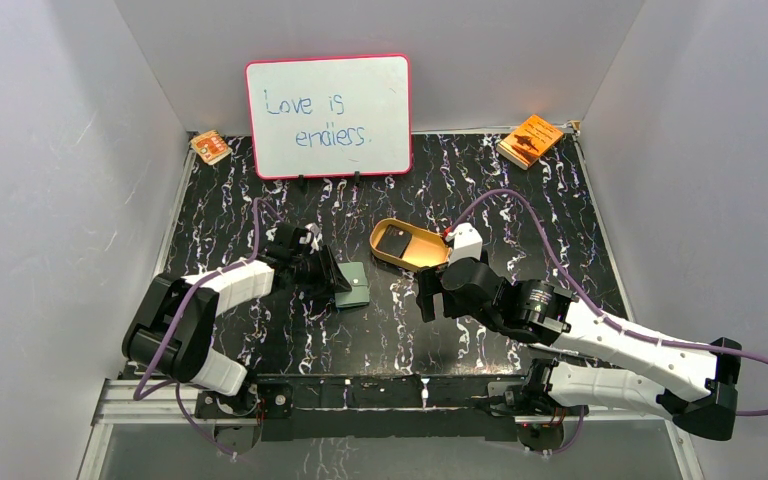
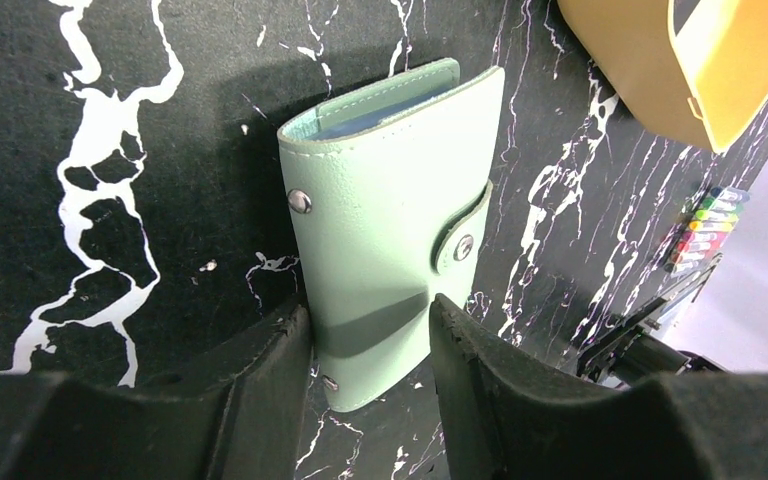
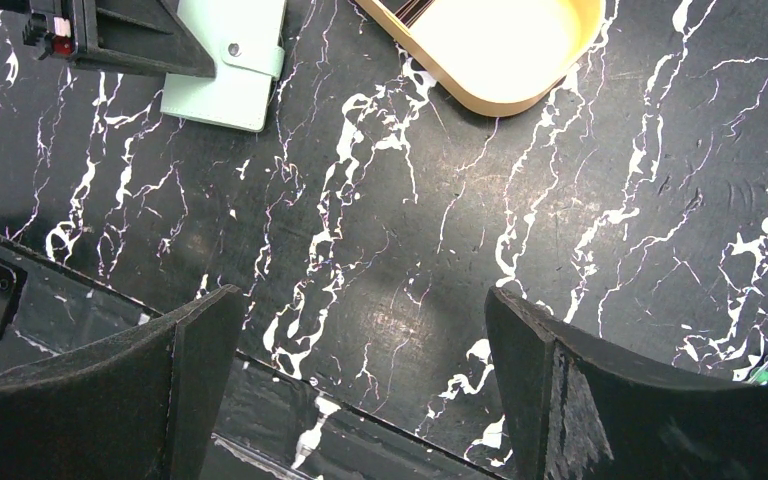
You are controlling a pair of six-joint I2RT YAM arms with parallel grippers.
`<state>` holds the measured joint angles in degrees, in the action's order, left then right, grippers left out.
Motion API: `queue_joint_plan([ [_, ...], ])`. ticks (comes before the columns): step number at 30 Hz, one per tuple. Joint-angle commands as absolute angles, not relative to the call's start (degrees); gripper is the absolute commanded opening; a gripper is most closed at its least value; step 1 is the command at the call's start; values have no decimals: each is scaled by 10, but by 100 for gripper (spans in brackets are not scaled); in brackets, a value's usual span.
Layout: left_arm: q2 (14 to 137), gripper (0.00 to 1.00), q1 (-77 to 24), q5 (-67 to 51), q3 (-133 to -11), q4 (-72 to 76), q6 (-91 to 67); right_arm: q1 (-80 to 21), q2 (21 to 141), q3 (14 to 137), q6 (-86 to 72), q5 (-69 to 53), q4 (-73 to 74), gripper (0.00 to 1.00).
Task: Put the credit cards into the card holder
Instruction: Place the card holder at the center of the board.
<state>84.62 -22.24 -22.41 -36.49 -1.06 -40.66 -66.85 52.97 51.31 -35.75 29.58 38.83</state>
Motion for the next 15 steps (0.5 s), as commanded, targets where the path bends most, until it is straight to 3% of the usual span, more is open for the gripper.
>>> queue_joint_plan([
  [1, 830, 45, -219, -197, -376, -50, -389, -669, 529, 529, -352, 302, 370, 98],
  [15, 831, 47, -219, -180, -380, -76, -381, -669, 537, 532, -348, 301, 373, 98],
])
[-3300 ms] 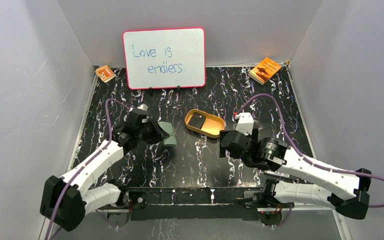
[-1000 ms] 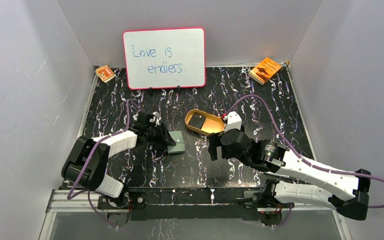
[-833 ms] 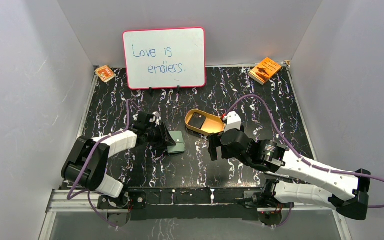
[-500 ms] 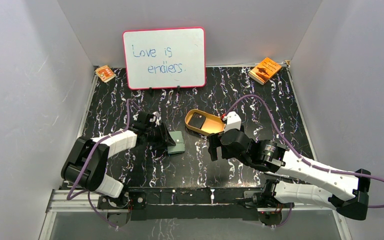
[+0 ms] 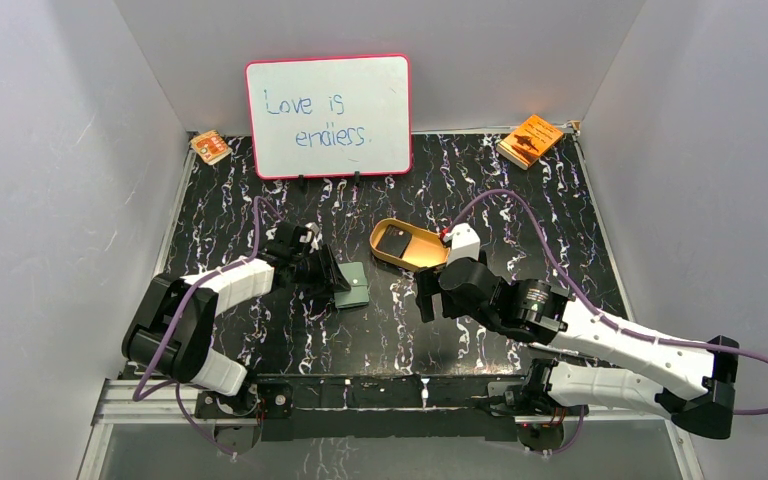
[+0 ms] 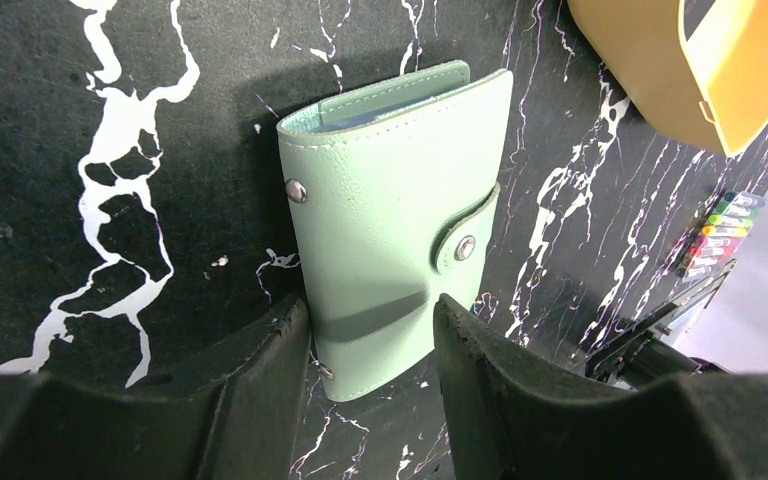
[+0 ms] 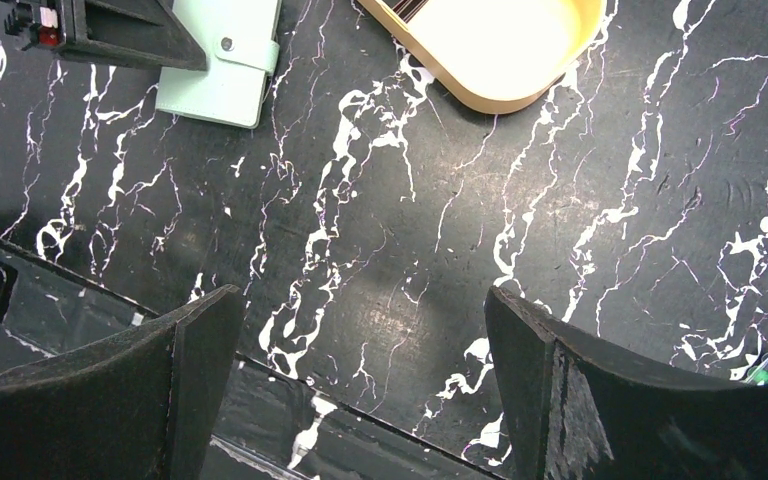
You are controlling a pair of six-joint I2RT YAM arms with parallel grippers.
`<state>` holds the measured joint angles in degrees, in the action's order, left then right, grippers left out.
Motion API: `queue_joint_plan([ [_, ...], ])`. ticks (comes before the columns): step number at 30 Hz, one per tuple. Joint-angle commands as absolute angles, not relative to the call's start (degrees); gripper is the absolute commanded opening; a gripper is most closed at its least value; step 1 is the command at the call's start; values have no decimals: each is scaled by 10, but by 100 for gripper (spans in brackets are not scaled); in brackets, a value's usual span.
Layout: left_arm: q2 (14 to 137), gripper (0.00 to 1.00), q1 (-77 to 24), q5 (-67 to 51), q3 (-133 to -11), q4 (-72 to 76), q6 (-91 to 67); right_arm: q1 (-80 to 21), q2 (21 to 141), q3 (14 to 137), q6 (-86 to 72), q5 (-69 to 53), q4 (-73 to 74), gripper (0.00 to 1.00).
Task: Put the credit cards into the card holder
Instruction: Place the card holder at the center of the board.
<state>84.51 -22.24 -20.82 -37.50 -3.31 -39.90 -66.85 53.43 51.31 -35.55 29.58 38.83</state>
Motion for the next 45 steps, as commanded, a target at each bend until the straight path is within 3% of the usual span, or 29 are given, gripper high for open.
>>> queue_joint_plan([
  [1, 831, 47, -219, -180, -379, -78, -378, -668, 538, 533, -348, 302, 374, 98],
  [31, 747, 53, -219, -45, -355, -157, -375, -669, 541, 532, -344, 304, 372, 98],
  [34, 768, 49, -219, -58, -361, -154, -373, -669, 547, 533, -345, 301, 369, 98],
  [40, 806, 30, -220, -105, -373, -125, -372, -669, 559, 540, -349, 294, 370, 98],
  [45, 820, 28, -221, -158, -374, -87, -375, -669, 561, 542, -347, 297, 370, 98],
])
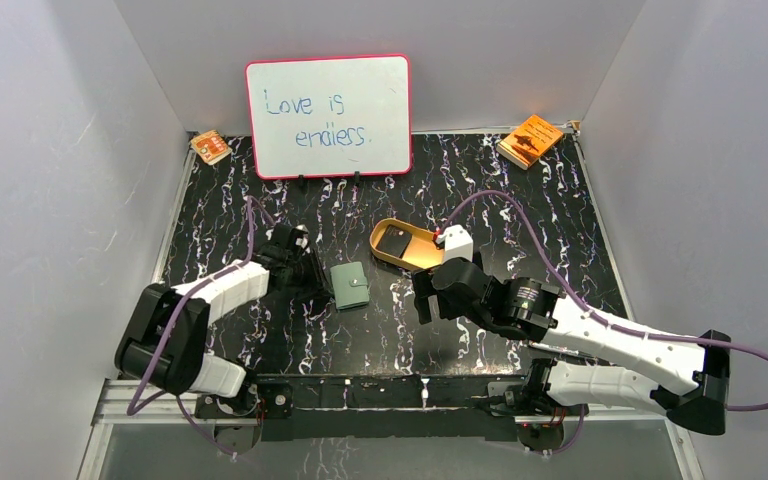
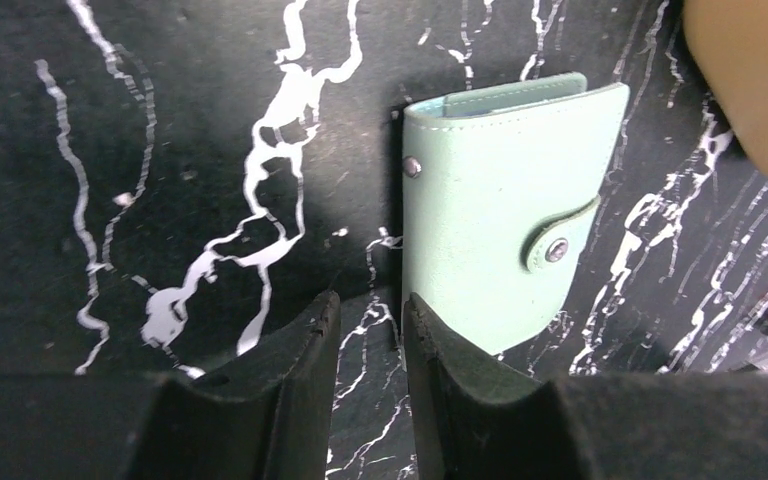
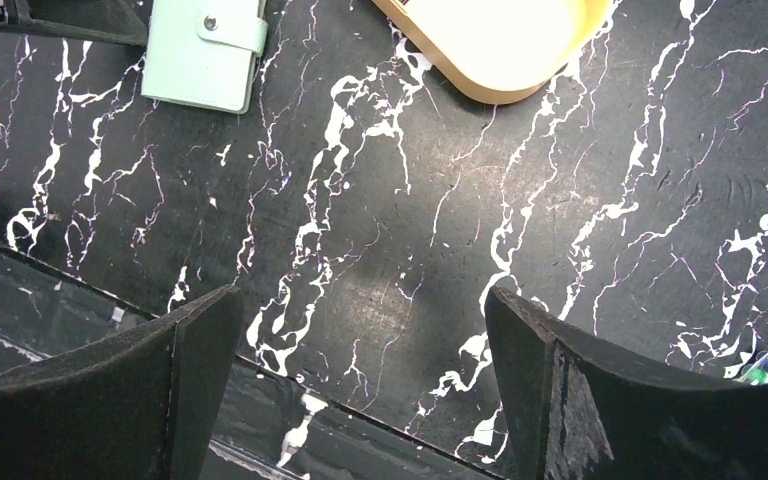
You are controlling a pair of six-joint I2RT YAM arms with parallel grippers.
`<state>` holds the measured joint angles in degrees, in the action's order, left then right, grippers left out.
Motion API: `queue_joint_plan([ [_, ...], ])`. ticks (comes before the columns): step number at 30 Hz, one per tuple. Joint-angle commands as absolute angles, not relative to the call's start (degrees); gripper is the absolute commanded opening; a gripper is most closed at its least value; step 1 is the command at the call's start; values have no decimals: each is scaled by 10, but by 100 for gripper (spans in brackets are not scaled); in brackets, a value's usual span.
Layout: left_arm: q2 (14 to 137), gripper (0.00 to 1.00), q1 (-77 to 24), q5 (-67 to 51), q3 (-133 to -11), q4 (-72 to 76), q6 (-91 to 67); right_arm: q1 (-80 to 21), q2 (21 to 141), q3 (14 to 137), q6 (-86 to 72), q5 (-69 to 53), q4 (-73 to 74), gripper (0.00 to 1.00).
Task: Put the credit cards into the card holder
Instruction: Place the card holder at the center of the board, then reset both arms
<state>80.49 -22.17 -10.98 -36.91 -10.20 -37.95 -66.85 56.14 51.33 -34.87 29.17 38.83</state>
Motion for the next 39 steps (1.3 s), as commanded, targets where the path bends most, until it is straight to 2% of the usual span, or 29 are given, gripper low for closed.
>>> queue_joint_plan([
  [1, 823, 27, -221, -167, -374, -82, -374, -669, 561, 542, -347, 298, 369, 98],
  [4, 816, 26, -221, -161, -373, -86, -373, -669, 564, 546, -363, 309, 376, 99],
  [8, 733, 26, -220, -26, -375, -147, -400, -669, 567, 560, -403, 341, 396, 98],
  [9, 695, 29, -219, 11, -367, -155, -413, -669, 567, 565, -418, 351, 400, 98],
  [10, 657, 37, -216, 37, -359, -160, -428, -668, 567, 568, -430, 355, 400, 98],
  [12, 595, 61, -213, 72, -354, -179, -459, -664, 577, 579, -442, 352, 387, 99],
  [13, 581, 70, -213, 82, -363, -197, -467, -662, 588, 585, -449, 350, 383, 99],
  [17, 637, 75, -213, 104, -449, -329, -538, -633, 651, 638, -478, 340, 388, 99],
  [22, 737, 83, -213, 120, -614, -494, -566, -553, 694, 748, -484, 331, 426, 99],
  [26, 725, 86, -213, 144, -700, -515, -500, -542, 658, 817, -376, 437, 377, 98],
  [29, 654, 87, -213, 69, -723, -442, -377, -542, 600, 821, -205, 488, 243, 98],
  [32, 626, 88, -213, 62, -771, -425, -330, -542, 576, 853, -100, 527, 204, 99],
  [39, 623, 88, -213, 65, -892, -393, -320, -543, 659, 1003, 96, 653, 174, 99],
])
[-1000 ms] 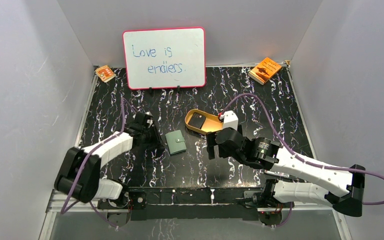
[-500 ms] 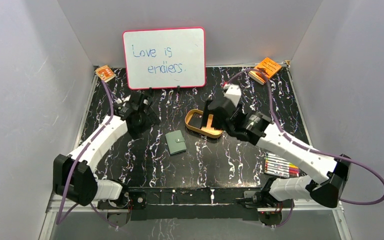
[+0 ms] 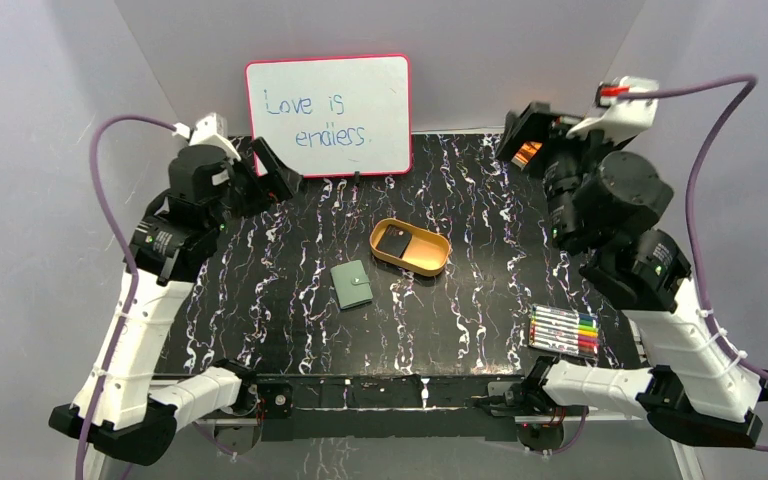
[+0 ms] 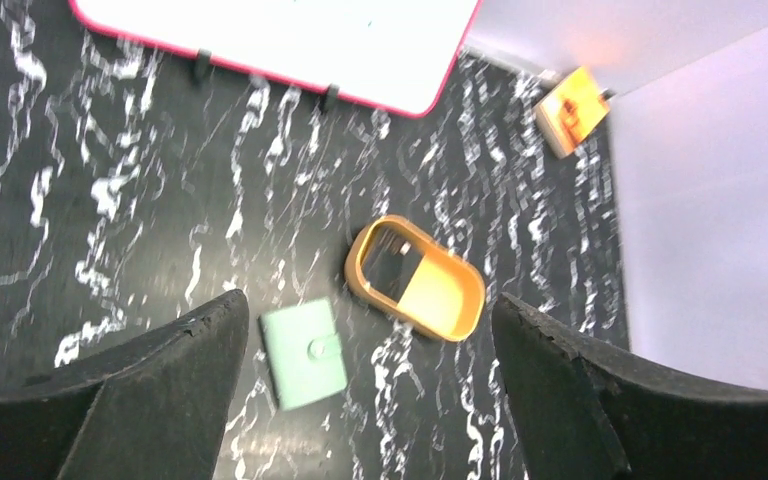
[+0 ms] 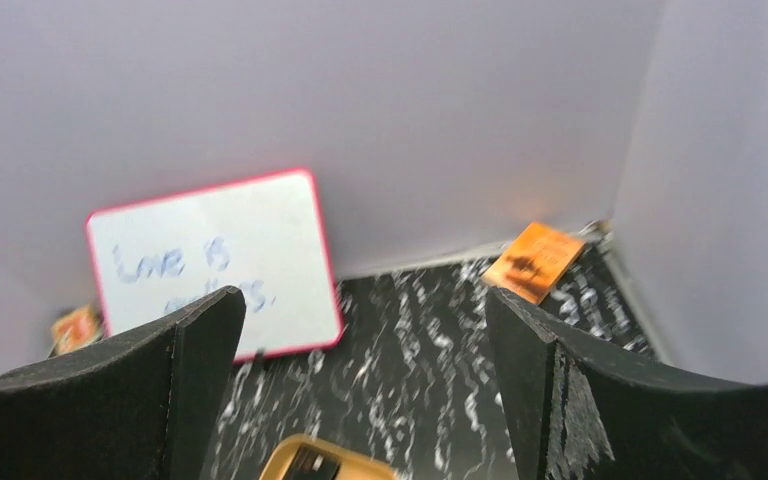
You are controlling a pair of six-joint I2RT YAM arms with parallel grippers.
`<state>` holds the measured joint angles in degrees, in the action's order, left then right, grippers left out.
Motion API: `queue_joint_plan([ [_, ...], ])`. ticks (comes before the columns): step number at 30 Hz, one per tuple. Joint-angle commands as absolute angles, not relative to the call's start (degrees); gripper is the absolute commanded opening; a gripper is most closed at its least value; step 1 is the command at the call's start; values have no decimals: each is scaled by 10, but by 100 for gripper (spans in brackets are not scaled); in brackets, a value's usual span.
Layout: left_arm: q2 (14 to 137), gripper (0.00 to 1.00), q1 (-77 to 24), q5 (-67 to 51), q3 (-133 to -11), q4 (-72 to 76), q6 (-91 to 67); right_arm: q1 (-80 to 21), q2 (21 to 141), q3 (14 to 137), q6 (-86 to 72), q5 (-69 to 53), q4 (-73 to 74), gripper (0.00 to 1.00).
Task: Put the credit cards into the card holder
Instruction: Reset both arms
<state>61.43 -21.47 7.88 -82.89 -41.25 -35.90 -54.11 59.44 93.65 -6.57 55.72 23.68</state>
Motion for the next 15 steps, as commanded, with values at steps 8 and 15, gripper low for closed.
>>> queue_joint_plan([
  [8, 695, 90, -236, 98, -1111, -409, -288, -551, 695, 1177, 97, 380, 221, 99],
  [15, 669, 90, -290, 121, -1112, -385, -263, -551, 569, 1008, 25, 260, 148, 99],
])
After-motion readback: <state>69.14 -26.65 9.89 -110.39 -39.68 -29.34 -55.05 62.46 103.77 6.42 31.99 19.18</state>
